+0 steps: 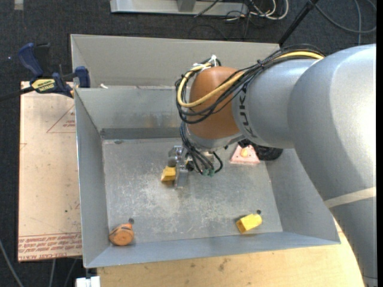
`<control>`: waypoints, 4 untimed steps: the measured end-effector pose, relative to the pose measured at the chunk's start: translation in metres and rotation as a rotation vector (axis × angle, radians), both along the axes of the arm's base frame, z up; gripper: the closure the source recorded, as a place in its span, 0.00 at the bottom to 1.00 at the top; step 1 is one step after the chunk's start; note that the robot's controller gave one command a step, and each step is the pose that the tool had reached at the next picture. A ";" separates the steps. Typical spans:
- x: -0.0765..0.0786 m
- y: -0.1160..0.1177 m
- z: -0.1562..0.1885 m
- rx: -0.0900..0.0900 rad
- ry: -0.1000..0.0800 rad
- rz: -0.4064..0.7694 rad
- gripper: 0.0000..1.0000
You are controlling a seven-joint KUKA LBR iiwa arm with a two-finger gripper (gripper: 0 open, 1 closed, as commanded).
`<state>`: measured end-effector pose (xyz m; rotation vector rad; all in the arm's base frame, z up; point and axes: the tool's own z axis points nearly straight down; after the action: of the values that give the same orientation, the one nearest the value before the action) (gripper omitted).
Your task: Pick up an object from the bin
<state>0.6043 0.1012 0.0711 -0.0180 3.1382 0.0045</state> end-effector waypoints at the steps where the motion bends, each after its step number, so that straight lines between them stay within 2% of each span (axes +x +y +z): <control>1: 0.000 0.000 0.000 0.000 0.000 0.000 1.00; 4: 0.000 0.000 0.000 0.001 0.000 -0.001 1.00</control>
Offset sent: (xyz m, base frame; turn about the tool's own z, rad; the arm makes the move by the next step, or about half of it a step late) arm 0.0000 0.0000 0.0000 0.0000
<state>0.6043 0.1011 0.0711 -0.0171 3.1382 0.0053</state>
